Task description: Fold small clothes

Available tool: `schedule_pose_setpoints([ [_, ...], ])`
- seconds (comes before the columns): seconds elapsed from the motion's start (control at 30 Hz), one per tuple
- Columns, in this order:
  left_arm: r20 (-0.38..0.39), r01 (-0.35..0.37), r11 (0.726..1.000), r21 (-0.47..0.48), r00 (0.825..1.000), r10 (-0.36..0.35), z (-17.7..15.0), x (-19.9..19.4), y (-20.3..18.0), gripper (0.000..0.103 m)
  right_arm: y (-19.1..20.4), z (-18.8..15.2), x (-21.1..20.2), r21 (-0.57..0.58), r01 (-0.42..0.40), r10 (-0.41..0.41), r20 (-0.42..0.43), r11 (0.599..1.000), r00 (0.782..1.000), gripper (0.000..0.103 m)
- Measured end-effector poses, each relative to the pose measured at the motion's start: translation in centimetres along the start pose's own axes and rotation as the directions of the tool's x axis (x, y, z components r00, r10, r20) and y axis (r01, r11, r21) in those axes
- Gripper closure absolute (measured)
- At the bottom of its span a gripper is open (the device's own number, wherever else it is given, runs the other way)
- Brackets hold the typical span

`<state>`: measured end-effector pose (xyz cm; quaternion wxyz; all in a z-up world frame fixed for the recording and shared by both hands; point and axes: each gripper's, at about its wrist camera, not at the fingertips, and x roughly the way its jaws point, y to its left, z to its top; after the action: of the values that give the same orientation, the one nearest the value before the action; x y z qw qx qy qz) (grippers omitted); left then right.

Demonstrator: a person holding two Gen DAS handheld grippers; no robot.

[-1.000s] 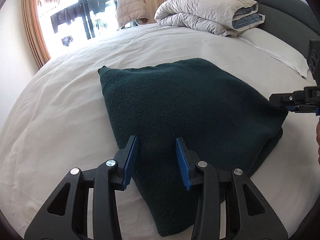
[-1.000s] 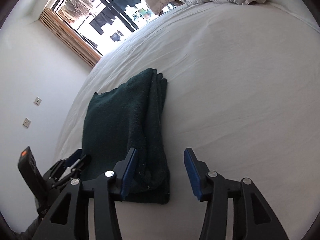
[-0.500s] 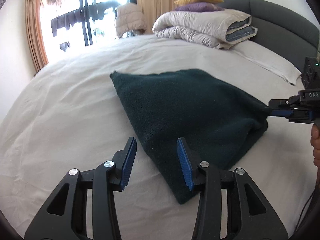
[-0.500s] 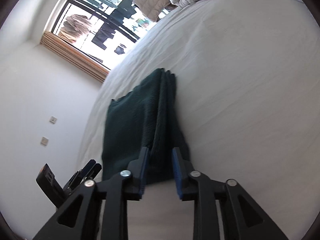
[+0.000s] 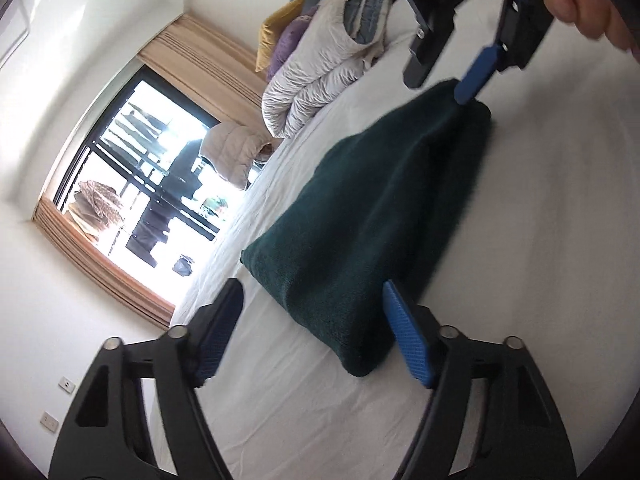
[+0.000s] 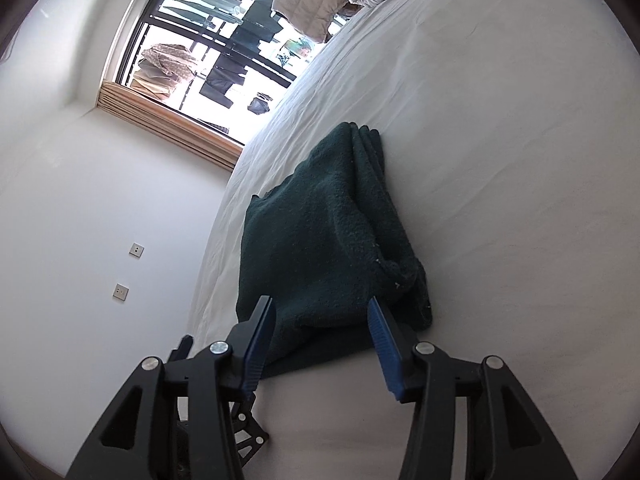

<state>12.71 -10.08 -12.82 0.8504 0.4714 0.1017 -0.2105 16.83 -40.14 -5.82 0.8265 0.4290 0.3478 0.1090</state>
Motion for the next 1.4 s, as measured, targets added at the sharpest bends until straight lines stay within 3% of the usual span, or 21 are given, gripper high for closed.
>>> schedule_pose_setpoints([
  [0.07, -0.023, 0.022, 1.000, 0.004, 0.999, -0.022, -0.5, 0.5, -0.4, 0.068, -0.2, 0.1, -0.1, 0.008, 0.002, -0.002, 0.005, 1.000, 1.000, 0.051],
  [0.23, -0.027, -0.005, 0.999, 0.032, 1.000, 0.006, -0.6, 1.3, -1.0, 0.069, -0.6, 0.1, -0.2, 0.030, 0.020, -0.020, 0.009, 0.999, 1.000, 0.051],
  [0.4, 0.054, -0.135, 0.975, 0.178, 0.990, 0.127, -1.2, 0.5, -3.9, 0.069, -1.6, 0.3, -0.6, 0.075, 0.001, -0.003, 0.023, 0.997, 1.000, 0.051],
  [0.6, -0.029, -0.053, 0.994, 0.094, 0.998, 0.056, -0.7, 2.6, -2.6, 0.072, -1.0, 0.4, -0.3, 0.080, -0.027, 0.026, 0.021, 0.996, 0.999, 0.051],
  [0.63, -0.036, -0.030, 0.995, 0.091, 0.999, 0.033, -0.7, 2.8, -2.5, 0.089, -0.9, 0.5, -0.4, 0.078, -0.026, 0.025, 0.022, 0.997, 0.999, 0.051],
  [0.67, -0.047, -0.009, 0.996, 0.087, 0.999, 0.013, -0.9, 3.0, -2.5, 0.095, -0.9, 0.5, -0.4, 0.077, -0.023, 0.022, 0.024, 0.997, 0.999, 0.051],
  [0.83, -0.008, 0.032, 0.999, 0.012, 0.999, -0.032, -1.5, 2.3, -0.9, 0.098, -1.2, 0.4, -1.3, 0.081, 0.033, -0.037, 0.047, 0.996, 0.998, 0.056],
  [1.1, -0.014, 0.053, 0.997, 0.062, 0.999, -0.052, -1.8, 3.2, -0.9, 0.098, 2.2, 0.2, -1.9, -0.037, 0.160, -0.156, 0.090, 0.987, 0.984, 0.057],
  [1.3, 0.008, 0.050, 0.995, 0.088, 0.999, -0.051, -2.1, 3.1, -1.1, 0.098, 6.1, 0.9, 2.1, -0.189, 0.105, -0.104, 0.014, 0.976, 0.994, 0.057],
  [1.4, 0.010, 0.048, 0.994, 0.096, 0.999, -0.049, -2.3, 3.4, -1.1, 0.098, 5.0, 0.9, 4.6, -0.219, 0.145, -0.158, -0.043, 0.965, 0.987, 0.057],
])
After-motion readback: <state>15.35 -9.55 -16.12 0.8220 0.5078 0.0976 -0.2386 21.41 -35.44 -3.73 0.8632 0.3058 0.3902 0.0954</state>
